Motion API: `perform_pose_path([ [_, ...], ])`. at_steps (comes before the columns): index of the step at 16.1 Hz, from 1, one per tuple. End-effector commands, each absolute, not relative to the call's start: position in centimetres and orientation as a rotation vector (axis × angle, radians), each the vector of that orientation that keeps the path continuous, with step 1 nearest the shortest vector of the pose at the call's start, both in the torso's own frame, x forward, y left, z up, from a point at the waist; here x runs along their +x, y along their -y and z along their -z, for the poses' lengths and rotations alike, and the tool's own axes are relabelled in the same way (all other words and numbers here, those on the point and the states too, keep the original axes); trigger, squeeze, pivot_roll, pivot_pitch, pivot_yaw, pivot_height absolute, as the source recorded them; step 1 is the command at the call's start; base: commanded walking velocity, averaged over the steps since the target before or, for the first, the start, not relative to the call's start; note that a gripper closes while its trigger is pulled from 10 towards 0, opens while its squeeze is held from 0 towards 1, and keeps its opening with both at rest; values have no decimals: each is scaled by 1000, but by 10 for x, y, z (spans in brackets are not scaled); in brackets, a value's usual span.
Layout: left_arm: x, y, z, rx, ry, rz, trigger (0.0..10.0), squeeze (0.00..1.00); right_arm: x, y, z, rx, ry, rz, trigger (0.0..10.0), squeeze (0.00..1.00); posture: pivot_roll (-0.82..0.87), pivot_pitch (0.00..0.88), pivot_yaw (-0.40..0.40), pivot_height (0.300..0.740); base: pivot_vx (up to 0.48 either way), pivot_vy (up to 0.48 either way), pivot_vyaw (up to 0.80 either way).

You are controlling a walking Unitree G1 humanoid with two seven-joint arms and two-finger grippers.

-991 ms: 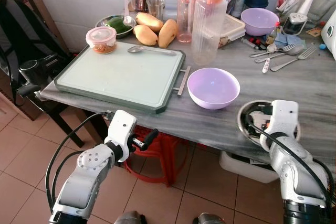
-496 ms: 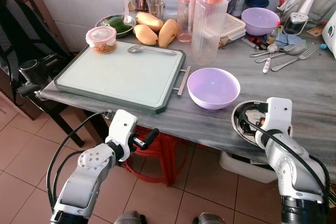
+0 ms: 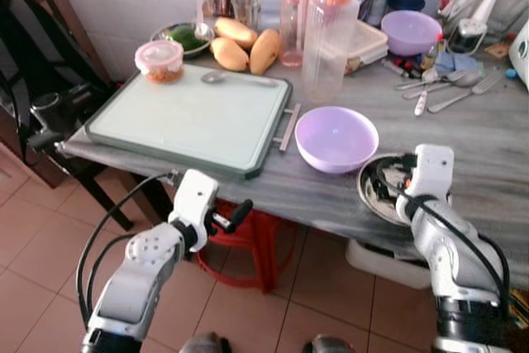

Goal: Setting the table

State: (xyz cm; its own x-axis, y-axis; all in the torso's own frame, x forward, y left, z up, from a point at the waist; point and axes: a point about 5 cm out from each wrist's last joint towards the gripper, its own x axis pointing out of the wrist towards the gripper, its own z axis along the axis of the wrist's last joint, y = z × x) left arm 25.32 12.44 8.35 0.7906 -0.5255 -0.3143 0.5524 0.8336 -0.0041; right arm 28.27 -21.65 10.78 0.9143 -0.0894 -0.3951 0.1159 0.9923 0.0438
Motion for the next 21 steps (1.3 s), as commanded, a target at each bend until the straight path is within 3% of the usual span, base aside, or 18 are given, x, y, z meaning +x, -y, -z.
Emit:
perform_pose_path([
  [1, 255, -126, -84, 108, -316, 577, 10000, 0, 288, 210, -108, 91, -390, 80, 10000, 361, -4, 2, 65, 740, 0, 0, 0],
  [9, 254, -125, -83, 101, -317, 588, 10000, 0, 274, 209, -126, 46, -300, 77, 10000, 369, -14, 0, 63, 740, 0, 0, 0],
  [16, 252, -126, -88, 54, -256, 558, 10000, 0, 235, 197, -159, -72, -23, 158, 10000, 396, -36, 0, 68, 740, 0, 0, 0],
  [18, 252, -129, -86, -26, -244, 489, 10000, 0, 234, 181, -159, -74, 33, 115, 10000, 337, -38, 0, 70, 740, 0, 0, 0],
  [19, 255, -127, -87, -14, -219, 466, 10000, 0, 237, 173, -159, -82, 51, 92, 10000, 0, -41, 0, 69, 740, 0, 0, 0],
  [21, 261, -121, -90, -21, -194, 432, 10000, 0, 239, 168, -160, -71, 73, 67, 10000, 0, -36, 0, 62, 740, 0, 0, 0],
])
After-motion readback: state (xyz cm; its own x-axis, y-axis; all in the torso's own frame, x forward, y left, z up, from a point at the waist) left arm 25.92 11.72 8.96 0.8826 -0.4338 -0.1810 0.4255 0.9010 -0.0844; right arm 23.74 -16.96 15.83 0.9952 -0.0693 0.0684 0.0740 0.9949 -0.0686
